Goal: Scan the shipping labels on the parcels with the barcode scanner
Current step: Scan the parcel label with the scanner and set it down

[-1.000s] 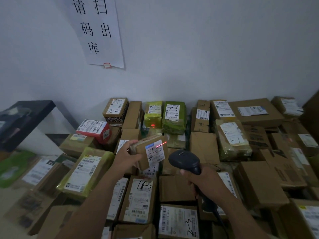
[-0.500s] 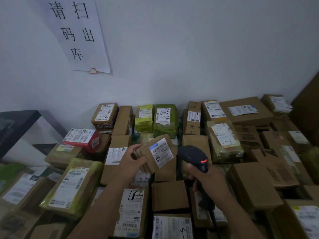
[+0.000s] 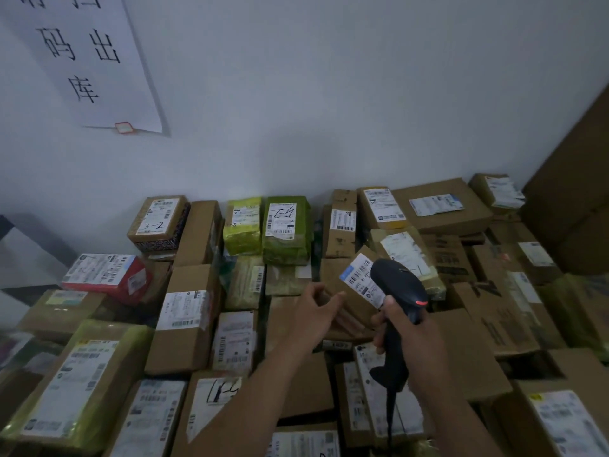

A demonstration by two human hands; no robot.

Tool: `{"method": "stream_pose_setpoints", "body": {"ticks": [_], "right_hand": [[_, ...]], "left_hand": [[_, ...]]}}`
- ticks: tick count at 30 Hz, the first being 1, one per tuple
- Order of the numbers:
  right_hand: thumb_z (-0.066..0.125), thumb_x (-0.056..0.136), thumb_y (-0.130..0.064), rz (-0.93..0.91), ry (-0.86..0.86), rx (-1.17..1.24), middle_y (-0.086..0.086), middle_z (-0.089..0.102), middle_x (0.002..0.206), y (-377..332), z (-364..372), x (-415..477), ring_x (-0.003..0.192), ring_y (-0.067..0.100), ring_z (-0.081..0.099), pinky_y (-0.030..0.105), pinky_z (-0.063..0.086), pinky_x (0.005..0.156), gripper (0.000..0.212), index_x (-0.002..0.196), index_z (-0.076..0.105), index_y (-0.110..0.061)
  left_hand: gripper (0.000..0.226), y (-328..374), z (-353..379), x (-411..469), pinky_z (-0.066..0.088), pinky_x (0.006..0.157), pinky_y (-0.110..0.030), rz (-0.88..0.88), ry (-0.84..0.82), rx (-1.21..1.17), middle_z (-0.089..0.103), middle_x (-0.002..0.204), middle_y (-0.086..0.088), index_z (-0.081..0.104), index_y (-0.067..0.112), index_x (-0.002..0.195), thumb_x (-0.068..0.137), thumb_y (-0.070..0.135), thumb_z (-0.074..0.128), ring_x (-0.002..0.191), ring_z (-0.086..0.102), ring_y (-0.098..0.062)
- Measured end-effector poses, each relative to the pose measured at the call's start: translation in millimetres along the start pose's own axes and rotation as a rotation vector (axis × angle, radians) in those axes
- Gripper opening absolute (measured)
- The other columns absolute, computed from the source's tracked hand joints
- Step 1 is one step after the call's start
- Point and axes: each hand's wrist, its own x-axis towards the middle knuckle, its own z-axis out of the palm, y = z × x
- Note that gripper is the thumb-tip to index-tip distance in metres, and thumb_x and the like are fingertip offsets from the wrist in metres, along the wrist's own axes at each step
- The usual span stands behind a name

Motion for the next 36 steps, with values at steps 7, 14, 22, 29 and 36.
{"method": "stream_pose_setpoints", "body": {"ticks": [7, 14, 22, 29, 36], "right_hand": [[0.065, 0.089, -0.017, 0.014, -0.100, -0.015, 0.024, 0.069, 0.080, 12, 15, 11, 0.047, 0.025, 0.058, 0.032, 0.050, 0.046, 0.010, 0.095, 0.065, -0.008], [0.069, 0.087, -0.028, 0.010, -0.136, -0.161, 0.015, 0.072, 0.071, 26, 33, 21, 0.054, 0.034, 0.062, 0.042, 0.052, 0.059, 0.013, 0.089, 0.068, -0.015], [0.070, 0.087, -0.031, -0.021, -0.077, -0.253, 0.012, 0.069, 0.064, 26, 31, 21, 0.053, 0.034, 0.062, 0.042, 0.053, 0.056, 0.021, 0.086, 0.066, -0.010], [0.069, 0.087, -0.027, -0.052, -0.049, -0.238, 0.013, 0.063, 0.054, 18, 21, 10, 0.042, 0.019, 0.056, 0.029, 0.048, 0.046, 0.021, 0.090, 0.065, -0.007], [0.067, 0.089, -0.027, -0.029, -0.207, -0.243, 0.014, 0.071, 0.076, 4, 34, -21, 0.052, 0.023, 0.062, 0.034, 0.052, 0.051, 0.016, 0.097, 0.064, -0.014]], "left_hand": [[0.021, -25, -22, 11, 0.044, 0.077, -0.016, 0.194, 0.010, 0.187, 0.070, 0.105, 0.010, 0.069, 0.029, 0.109, 0.097, 0.041, 0.056, 0.089, 0.059, 0.008], [0.056, -86, -43, 38, 0.039, 0.099, -0.032, 0.011, 0.227, 0.651, 0.051, 0.138, -0.013, 0.049, 0.008, 0.138, 0.093, 0.040, 0.061, 0.124, 0.049, -0.027], [0.134, -105, -18, 38, 0.032, 0.109, -0.038, -0.224, 0.178, 0.780, 0.021, 0.153, -0.022, -0.011, -0.009, 0.150, 0.075, 0.071, 0.066, 0.138, 0.032, -0.036], [0.119, -94, -23, 20, 0.032, 0.108, -0.037, -0.158, 0.306, 0.586, 0.028, 0.151, -0.021, 0.005, -0.005, 0.152, 0.075, 0.052, 0.076, 0.136, 0.034, -0.036], [0.110, -65, -68, -28, 0.037, 0.112, -0.047, -0.016, 0.406, 0.223, 0.032, 0.154, -0.007, 0.017, 0.018, 0.156, 0.070, 0.051, 0.078, 0.140, 0.033, -0.026]]}}
